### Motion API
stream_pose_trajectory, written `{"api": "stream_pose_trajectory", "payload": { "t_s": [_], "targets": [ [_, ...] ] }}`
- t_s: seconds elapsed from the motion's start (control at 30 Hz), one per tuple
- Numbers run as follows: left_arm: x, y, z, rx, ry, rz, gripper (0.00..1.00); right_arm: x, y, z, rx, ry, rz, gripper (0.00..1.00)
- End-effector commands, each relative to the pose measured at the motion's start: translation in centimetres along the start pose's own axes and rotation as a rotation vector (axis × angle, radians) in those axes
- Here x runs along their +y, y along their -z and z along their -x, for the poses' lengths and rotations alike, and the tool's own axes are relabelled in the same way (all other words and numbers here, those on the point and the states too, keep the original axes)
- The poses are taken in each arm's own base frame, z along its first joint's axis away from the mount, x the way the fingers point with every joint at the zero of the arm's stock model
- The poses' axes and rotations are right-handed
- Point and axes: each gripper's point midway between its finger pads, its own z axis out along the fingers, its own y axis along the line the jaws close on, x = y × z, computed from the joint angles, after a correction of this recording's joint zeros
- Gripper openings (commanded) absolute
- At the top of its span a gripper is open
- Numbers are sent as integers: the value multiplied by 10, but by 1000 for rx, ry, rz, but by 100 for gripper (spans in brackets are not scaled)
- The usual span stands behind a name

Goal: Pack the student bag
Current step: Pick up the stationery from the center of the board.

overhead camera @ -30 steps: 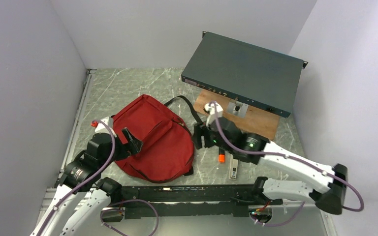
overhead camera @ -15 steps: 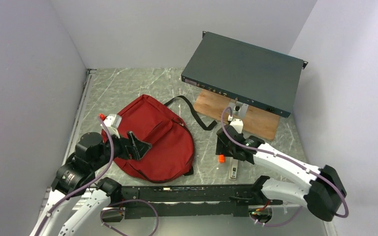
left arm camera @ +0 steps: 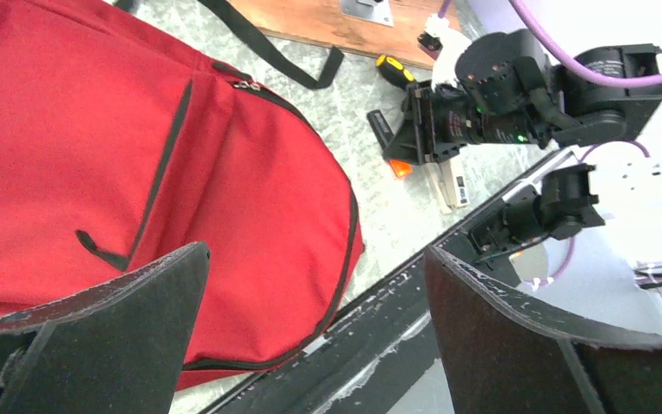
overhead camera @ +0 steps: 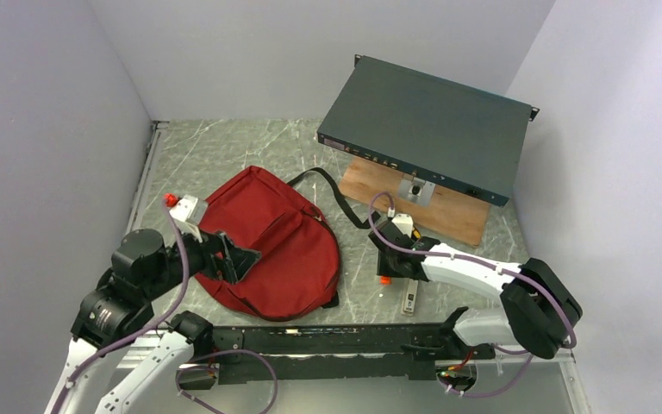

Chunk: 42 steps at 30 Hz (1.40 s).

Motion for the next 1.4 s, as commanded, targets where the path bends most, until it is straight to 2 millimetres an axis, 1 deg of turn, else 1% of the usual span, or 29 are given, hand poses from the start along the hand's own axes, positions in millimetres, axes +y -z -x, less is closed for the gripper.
{"api": "stream_pose_trajectory", "payload": {
  "t_s": [0.0,0.03,0.07,0.1,0.17,0.23,0.3,0.33,0.37,0.43,0.47,0.53,0.57,0.6,0.63,0.77,0.83,0.87,0.9,0.93,1.0,1.1,1.23,1.3,1.37],
  "targets": [
    [18,-17,19,21,-94,101,100,5,-1,3,-38,40,13,20],
    [28,-24,19,52,-110,150,100,6,0,2,-46,59,13,11],
    [40,-32,19,79,-127,204,100,7,1,3,-55,70,13,4],
    [54,-41,18,113,-142,258,100,10,2,3,-63,88,23,0],
    [79,-56,14,197,-159,346,100,18,7,5,-88,119,55,0],
    [97,-73,12,273,-154,383,100,28,12,7,-112,148,91,0],
    [109,-90,15,312,-168,401,100,34,18,10,-130,164,118,0],
    [116,-97,13,337,-168,419,98,37,21,11,-137,171,139,0],
    [121,-106,15,360,-166,433,94,42,24,13,-142,180,163,0],
    [125,-121,8,435,-150,423,84,48,32,17,-163,193,207,0],
    [126,-129,5,456,-144,407,82,51,36,20,-177,194,227,0],
    [127,-141,-1,478,-139,378,84,56,45,27,-206,200,261,0],
    [129,-145,-5,487,-141,374,88,59,49,31,-219,205,277,0],
    [133,-148,-9,496,-149,377,93,63,55,35,-233,210,296,0],
    [137,-150,-14,504,-159,384,95,67,60,39,-244,213,313,0],
    [148,-157,-24,549,-183,437,90,85,82,56,-292,213,399,0],
    [147,-160,-29,571,-207,440,87,97,92,63,-309,211,448,0],
    [145,-161,-32,579,-219,432,88,103,97,67,-315,210,474,0],
    [143,-162,-36,584,-229,423,91,109,100,70,-319,210,494,0],
    [147,-161,-39,590,-249,450,97,115,103,73,-320,212,512,0],
    [154,-161,-46,608,-262,484,100,125,108,78,-323,217,536,0],
    [163,-163,-53,630,-268,520,99,140,117,86,-333,221,576,0],
    [170,-163,-54,633,-278,566,92,161,128,96,-348,227,626,0],
    [168,-162,-52,623,-276,557,91,172,128,98,-341,238,642,0],
    [155,-163,-48,578,-275,483,91,182,127,97,-329,240,666,0]
  ]
}}
